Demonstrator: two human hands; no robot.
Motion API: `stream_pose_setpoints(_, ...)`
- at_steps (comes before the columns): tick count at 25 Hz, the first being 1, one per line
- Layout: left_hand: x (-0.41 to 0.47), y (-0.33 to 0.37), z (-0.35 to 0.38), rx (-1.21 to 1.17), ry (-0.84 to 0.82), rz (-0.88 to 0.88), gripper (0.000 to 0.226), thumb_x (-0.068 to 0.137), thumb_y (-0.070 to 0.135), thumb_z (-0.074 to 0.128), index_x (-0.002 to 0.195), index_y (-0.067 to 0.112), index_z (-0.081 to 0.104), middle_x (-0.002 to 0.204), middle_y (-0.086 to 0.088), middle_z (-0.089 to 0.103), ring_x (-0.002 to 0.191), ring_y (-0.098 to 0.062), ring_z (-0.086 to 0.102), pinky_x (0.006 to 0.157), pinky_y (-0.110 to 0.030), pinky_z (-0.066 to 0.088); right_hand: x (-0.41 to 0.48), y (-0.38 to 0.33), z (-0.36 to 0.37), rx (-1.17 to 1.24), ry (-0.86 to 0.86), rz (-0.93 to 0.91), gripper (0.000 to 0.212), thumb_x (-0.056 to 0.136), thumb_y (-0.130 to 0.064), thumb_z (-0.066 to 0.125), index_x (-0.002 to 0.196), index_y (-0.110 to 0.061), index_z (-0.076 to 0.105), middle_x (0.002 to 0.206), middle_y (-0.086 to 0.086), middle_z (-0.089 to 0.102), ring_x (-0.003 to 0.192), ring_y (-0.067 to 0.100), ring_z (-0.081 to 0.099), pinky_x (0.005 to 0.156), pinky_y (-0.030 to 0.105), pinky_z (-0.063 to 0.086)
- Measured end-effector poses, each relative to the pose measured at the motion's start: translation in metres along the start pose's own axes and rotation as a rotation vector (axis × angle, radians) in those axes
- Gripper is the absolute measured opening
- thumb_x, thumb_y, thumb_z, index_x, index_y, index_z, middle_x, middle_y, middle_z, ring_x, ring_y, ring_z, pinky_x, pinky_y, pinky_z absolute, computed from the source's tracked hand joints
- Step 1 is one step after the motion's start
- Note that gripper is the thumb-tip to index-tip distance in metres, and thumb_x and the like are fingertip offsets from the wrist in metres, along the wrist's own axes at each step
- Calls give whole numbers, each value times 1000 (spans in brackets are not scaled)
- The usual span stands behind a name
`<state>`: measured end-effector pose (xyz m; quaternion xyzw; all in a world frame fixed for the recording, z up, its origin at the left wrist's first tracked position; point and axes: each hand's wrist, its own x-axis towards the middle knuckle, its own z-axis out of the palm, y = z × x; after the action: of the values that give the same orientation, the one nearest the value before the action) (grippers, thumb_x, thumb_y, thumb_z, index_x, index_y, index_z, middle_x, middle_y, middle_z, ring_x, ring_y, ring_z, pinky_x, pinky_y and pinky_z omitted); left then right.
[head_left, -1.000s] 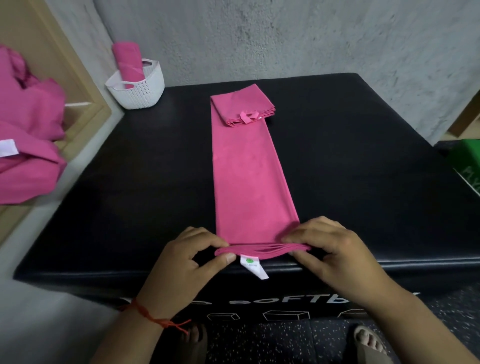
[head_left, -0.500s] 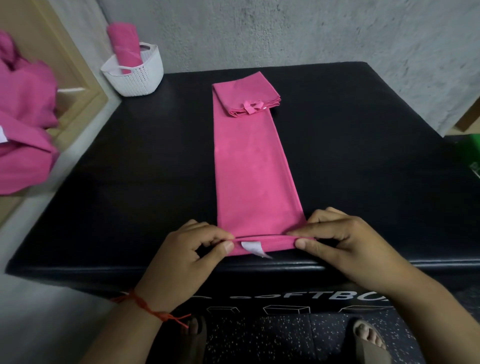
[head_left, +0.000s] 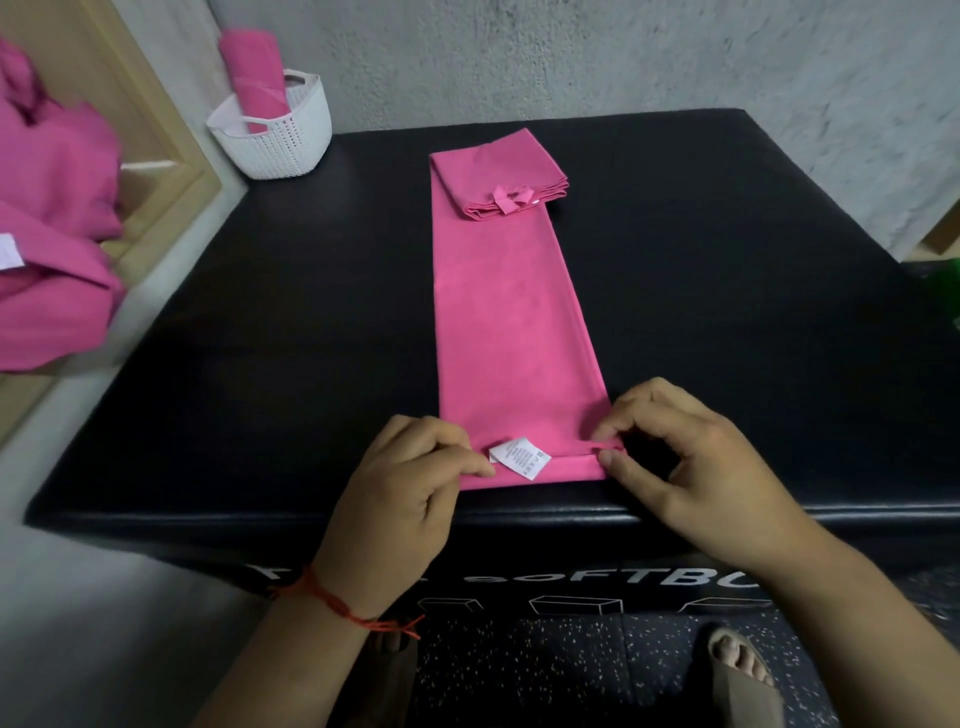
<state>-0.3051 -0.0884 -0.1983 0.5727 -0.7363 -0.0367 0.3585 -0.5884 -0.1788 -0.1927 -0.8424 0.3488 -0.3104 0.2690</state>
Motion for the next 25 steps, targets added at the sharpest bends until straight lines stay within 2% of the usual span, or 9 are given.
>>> stream_pose_setpoints(3, -3, -4, -2, -34, -35, 29, 34, 91, -5, 61, 103, 19, 82, 100, 13, 65, 100, -15, 59, 85, -32, 51, 0, -2, 7, -45, -42, -126, 43, 88, 7, 75, 104, -32, 80, 109, -17, 67, 107, 21, 63, 91, 33, 51)
stream_pose_setpoints(6, -5, -7, -6, -21, -82, 49, 21, 90, 13, 73, 107, 24, 80, 104, 17, 65, 103, -16, 60, 87, -37, 52, 0, 0, 12, -54, -57, -131, 52, 85, 13, 73, 109, -32, 83, 110, -20, 69, 108, 18, 63, 91, 30, 52)
stream_pose_setpoints(8, -5, -7, -5, -2, -77, 32, 18, 88, 24, 79, 106, 27, 79, 105, 20, 64, 104, -13, 60, 87, -39, 53, -1, 0, 9, -44, -61, -103, 43, 88, 3, 76, 110, -33, 83, 112, -20, 70, 109, 17, 63, 93, 28, 51)
stream_pose_setpoints(11, -4, -8, -2, 7, -50, 3, 13, 91, 30, 77, 104, 28, 78, 101, 20, 63, 100, -12, 60, 86, -40, 52, 0, -4, 7, -49, -89, -82, 29, 88, -22, 86, 113, -36, 81, 113, -20, 69, 109, 16, 62, 91, 25, 50)
stream_pose_setpoints(13, -3, -9, -1, 24, -32, -34, 11, 92, 33, 75, 103, 28, 78, 98, 19, 63, 99, -12, 59, 86, -41, 51, 1, -2, 9, -56, -78, -67, 26, 88, -30, 86, 112, -37, 80, 112, -20, 68, 106, 16, 63, 88, 26, 52)
stream_pose_setpoints(20, 2, -2, 6, 44, 67, -203, 8, 98, 40, 68, 100, 35, 74, 91, 24, 65, 93, -7, 56, 83, -43, 50, 1, -2, 13, -124, -6, -29, 21, 98, -39, 71, 117, -34, 79, 106, -20, 67, 104, 13, 61, 90, 23, 49)
stream_pose_setpoints(25, 6, -1, 9, -77, 49, -372, 18, 95, 49, 67, 94, 35, 55, 81, 16, 57, 77, -8, 54, 68, -31, 46, 6, -2, 8, -54, -26, 21, 17, 101, -37, 67, 111, -33, 80, 100, -21, 70, 99, 13, 65, 87, 23, 50)
